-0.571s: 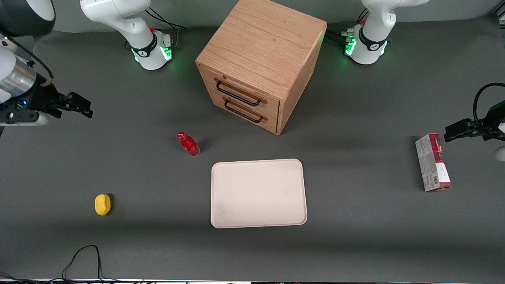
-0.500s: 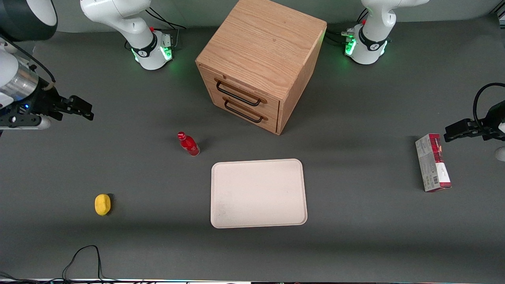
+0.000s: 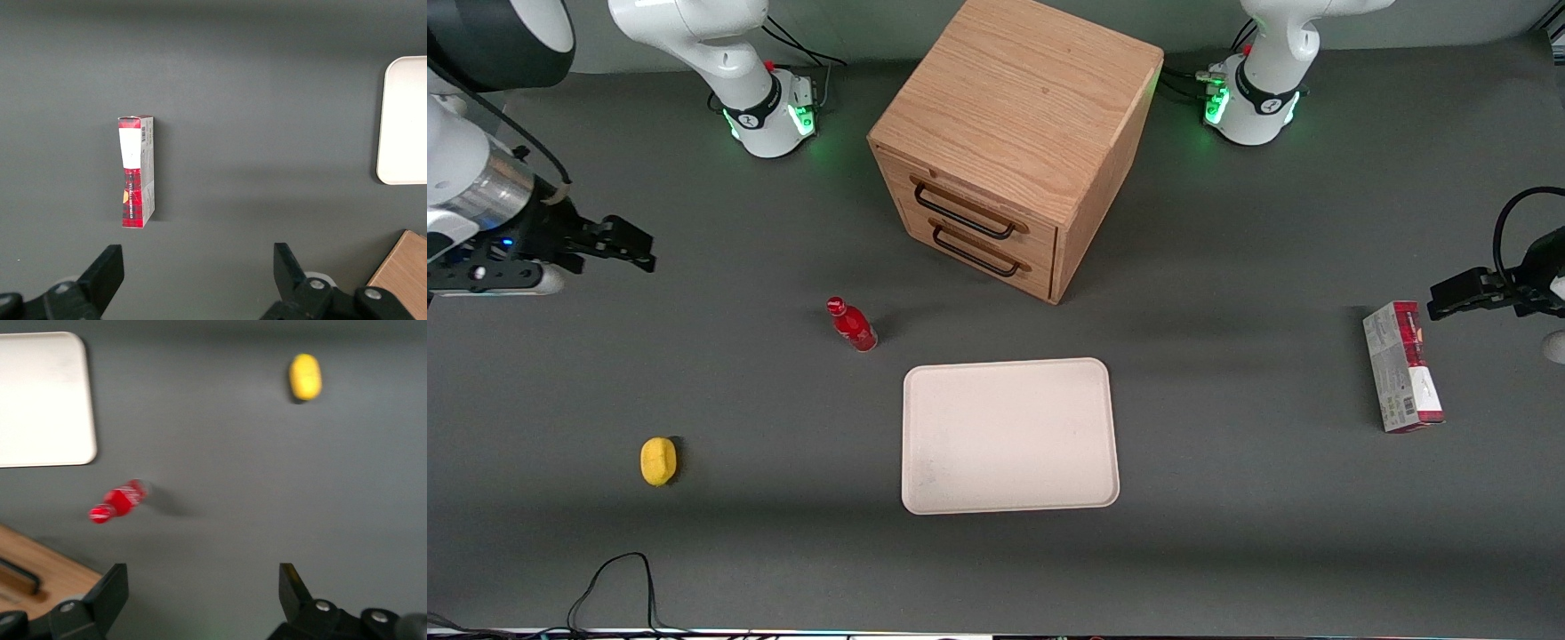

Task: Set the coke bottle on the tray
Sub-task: 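Move the open right gripper down over the red Coca-Cola bottle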

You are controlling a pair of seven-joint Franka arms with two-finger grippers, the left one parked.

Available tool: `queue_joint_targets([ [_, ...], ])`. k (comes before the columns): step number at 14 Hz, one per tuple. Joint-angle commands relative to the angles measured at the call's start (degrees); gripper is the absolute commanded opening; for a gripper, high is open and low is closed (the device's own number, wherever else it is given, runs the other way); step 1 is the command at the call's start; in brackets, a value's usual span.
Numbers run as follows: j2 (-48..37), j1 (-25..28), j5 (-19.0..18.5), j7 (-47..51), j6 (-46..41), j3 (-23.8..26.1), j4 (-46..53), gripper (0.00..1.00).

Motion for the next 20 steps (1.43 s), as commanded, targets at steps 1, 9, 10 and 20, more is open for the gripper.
queue_joint_targets([
  [1,7.93,-1.63,1.29,10.4,-2.74,8.36,8.54,1.0],
  [9,8.91,-1.2,1.2,20.64,23.49,16.21,-13.65,1.0],
  [10,8.04,-1.2,1.2,20.64,28.15,16.3,-18.22,1.0],
  [20,5.83,-0.58,0.86,20.64,43.31,16.74,-33.47,0.76],
])
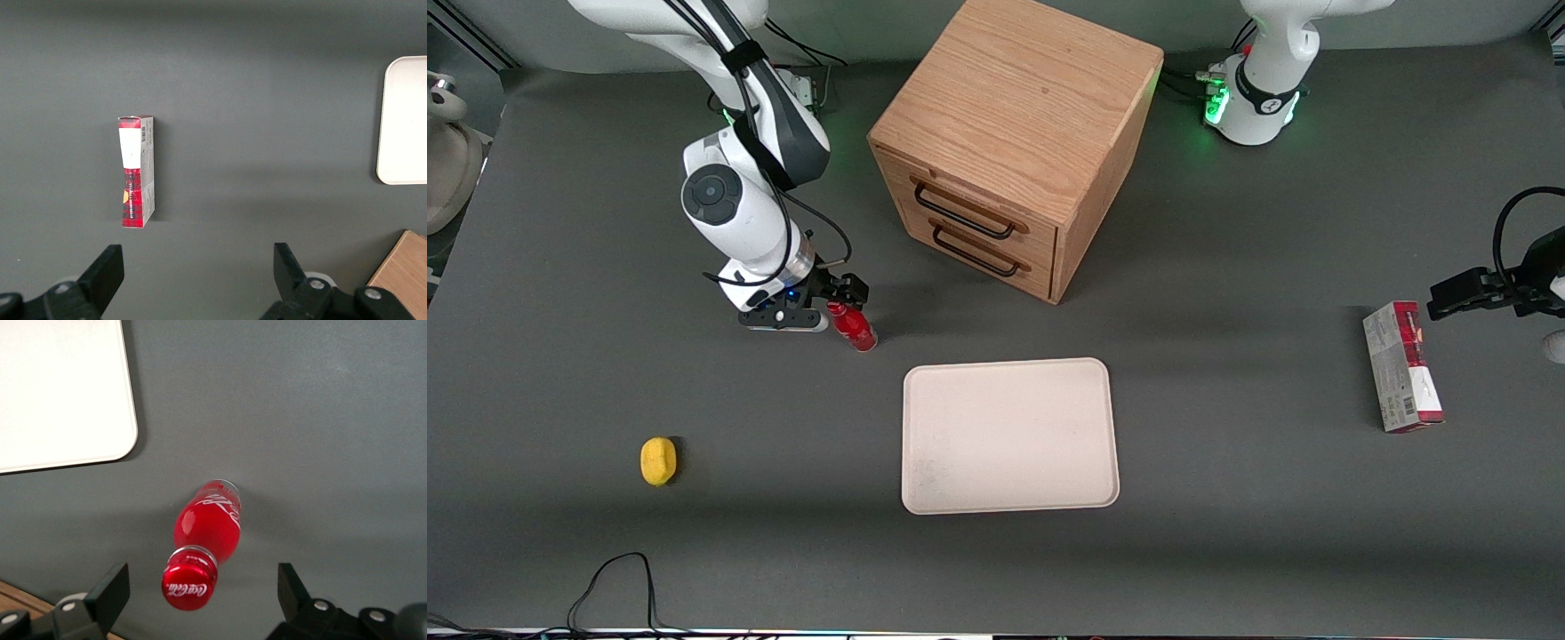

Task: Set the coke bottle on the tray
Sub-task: 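Close the right gripper around the bottle's neck and lift it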

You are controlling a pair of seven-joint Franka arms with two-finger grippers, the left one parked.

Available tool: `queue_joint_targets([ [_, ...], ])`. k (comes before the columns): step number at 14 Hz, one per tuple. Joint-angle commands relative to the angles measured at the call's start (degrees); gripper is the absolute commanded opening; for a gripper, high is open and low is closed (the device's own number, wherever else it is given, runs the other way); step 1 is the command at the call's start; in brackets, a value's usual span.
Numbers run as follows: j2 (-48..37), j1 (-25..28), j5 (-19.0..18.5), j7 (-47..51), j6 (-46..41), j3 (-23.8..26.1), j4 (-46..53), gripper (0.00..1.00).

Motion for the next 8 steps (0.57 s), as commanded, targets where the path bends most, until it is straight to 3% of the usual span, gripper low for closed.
queue_joint_targets([
  [1,-1.12,0.07,0.23,0.99,1.51,0.27,-1.32,0.61],
  [6,-0.24,0.07,-0.04,0.81,2.4,0.27,-0.79,0.07],
  [7,-0.16,-0.02,-0.04,0.64,2.4,0.27,-0.27,0.0],
  [8,-0.16,0.07,-0.04,0.72,1.7,0.27,1.65,0.0],
])
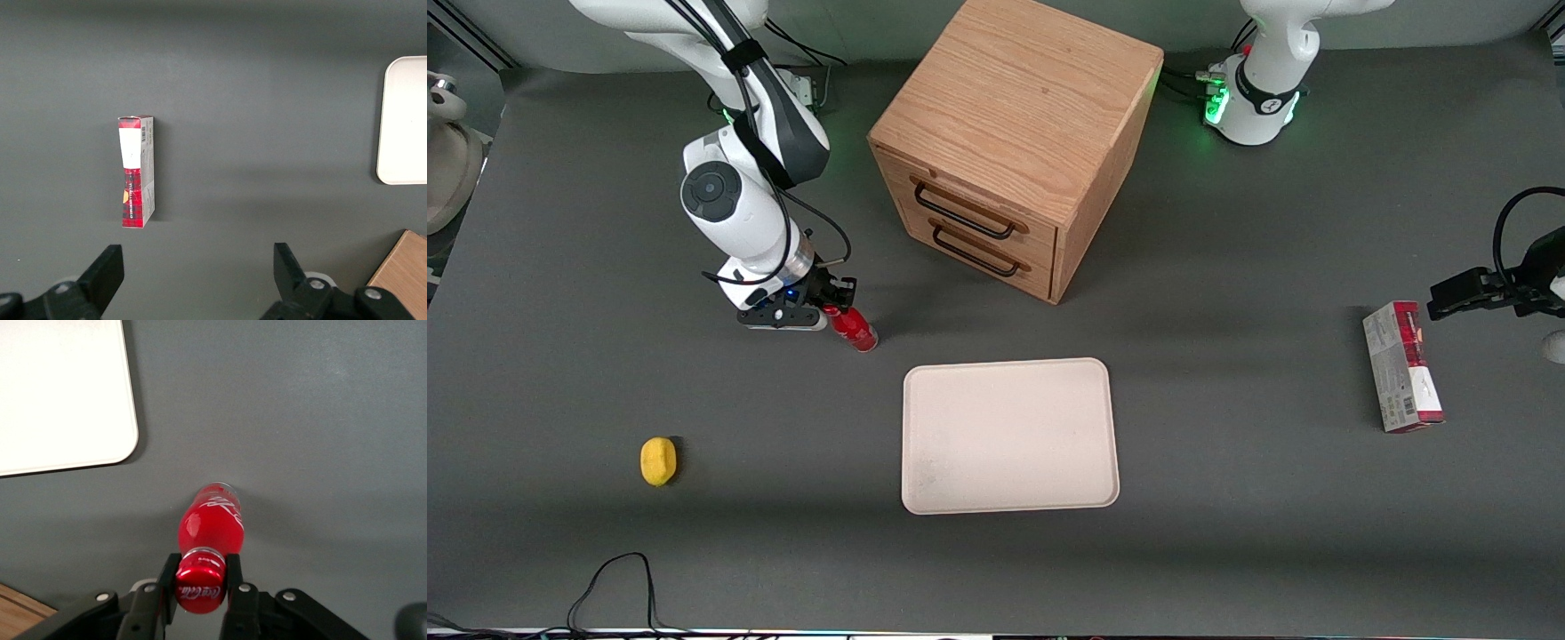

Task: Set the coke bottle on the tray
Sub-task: 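Close the right gripper around the bottle's neck and lift it, then carry the held bottle over the white tray and lower it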

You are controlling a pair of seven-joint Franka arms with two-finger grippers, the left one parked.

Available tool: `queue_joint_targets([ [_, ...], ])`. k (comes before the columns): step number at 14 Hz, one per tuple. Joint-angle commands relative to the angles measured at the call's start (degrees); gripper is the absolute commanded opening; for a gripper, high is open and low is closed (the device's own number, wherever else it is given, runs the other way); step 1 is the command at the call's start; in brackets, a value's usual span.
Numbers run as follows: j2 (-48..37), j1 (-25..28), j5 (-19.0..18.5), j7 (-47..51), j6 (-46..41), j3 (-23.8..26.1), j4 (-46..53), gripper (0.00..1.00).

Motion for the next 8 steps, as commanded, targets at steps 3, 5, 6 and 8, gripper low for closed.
queue_joint_targets([
  [3,0.93,0.0,0.19,0.81,-12.74,0.28,14.57,0.0],
  [5,4.26,-0.08,0.1,0.72,-26.18,0.19,27.57,0.0],
  [6,6.19,-0.17,0.1,0.55,-31.38,0.19,34.25,0.0],
  [8,10.84,-0.17,-0.95,0.37,-41.14,0.19,47.26,0.01],
])
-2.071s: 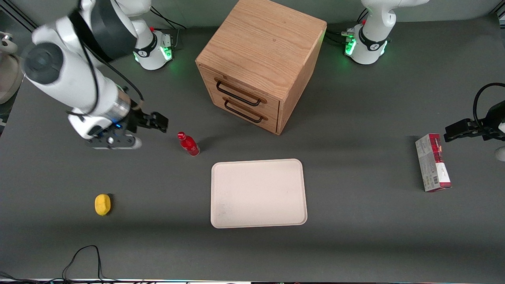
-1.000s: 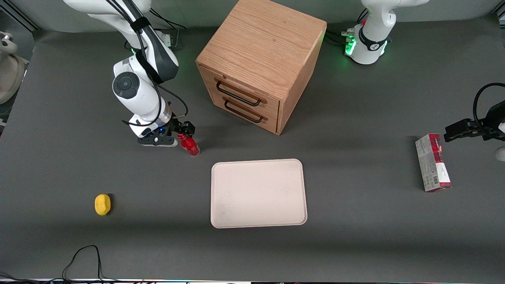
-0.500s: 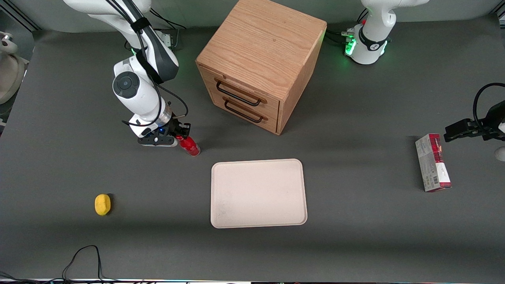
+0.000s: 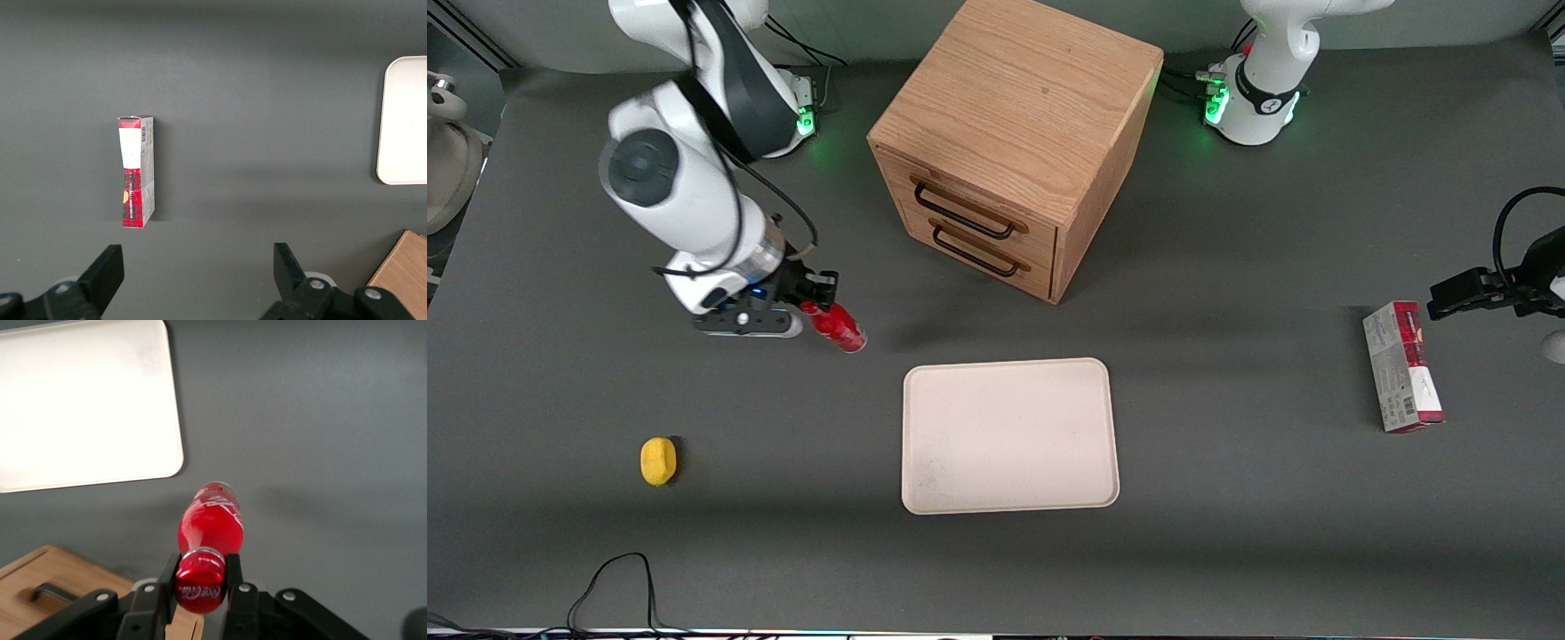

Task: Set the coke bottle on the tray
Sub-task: 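Carry the held bottle over the white tray and lower it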

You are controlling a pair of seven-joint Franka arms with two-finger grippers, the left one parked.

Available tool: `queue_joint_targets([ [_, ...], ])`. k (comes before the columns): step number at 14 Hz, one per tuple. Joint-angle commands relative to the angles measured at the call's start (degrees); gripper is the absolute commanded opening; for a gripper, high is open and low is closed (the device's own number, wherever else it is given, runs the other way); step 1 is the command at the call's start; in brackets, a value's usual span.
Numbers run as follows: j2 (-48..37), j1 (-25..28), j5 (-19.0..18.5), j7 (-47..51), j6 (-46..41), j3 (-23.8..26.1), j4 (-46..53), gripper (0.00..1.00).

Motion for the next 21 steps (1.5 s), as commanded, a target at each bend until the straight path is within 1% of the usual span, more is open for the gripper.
queue_joint_targets([
  [1,10.9,0.03,-2.85,0.46,-14.38,0.35,22.04,0.02],
  [2,14.06,0.47,-5.22,0.38,-18.43,1.49,28.02,0.03],
  [4,20.21,0.73,-10.58,0.37,-21.45,5.52,38.15,0.04],
  [6,25.67,1.0,-16.47,0.37,-20.15,10.0,43.0,0.04],
  [7,28.13,1.7,-19.46,0.29,-18.14,11.85,44.85,0.04],
  [8,30.42,2.14,-21.57,0.29,-15.86,12.48,45.65,0.04],
  [11,35.17,2.93,-23.87,-0.06,-6.55,12.57,45.66,0.04],
  [13,38.25,3.19,-24.23,-0.94,-1.79,12.75,45.75,0.04],
  [14,39.74,3.28,-24.67,-2.25,-0.29,12.66,45.75,0.04],
  [15,41.15,3.55,-26.5,-2.78,0.85,12.75,45.75,0.04],
  [16,42.12,4.51,-27.56,-2.79,1.73,12.84,45.75,0.04],
  [17,42.74,4.86,-27.75,-2.7,2.87,12.75,45.57,0.04],
  [19,44.41,5.48,-29.76,-2.7,3.76,12.75,45.48,0.04],
  [20,44.76,5.48,-30.55,-2.7,4.03,12.75,45.22,0.06],
  [21,44.85,5.57,-30.91,-2.61,4.38,12.75,44.87,0.12],
])
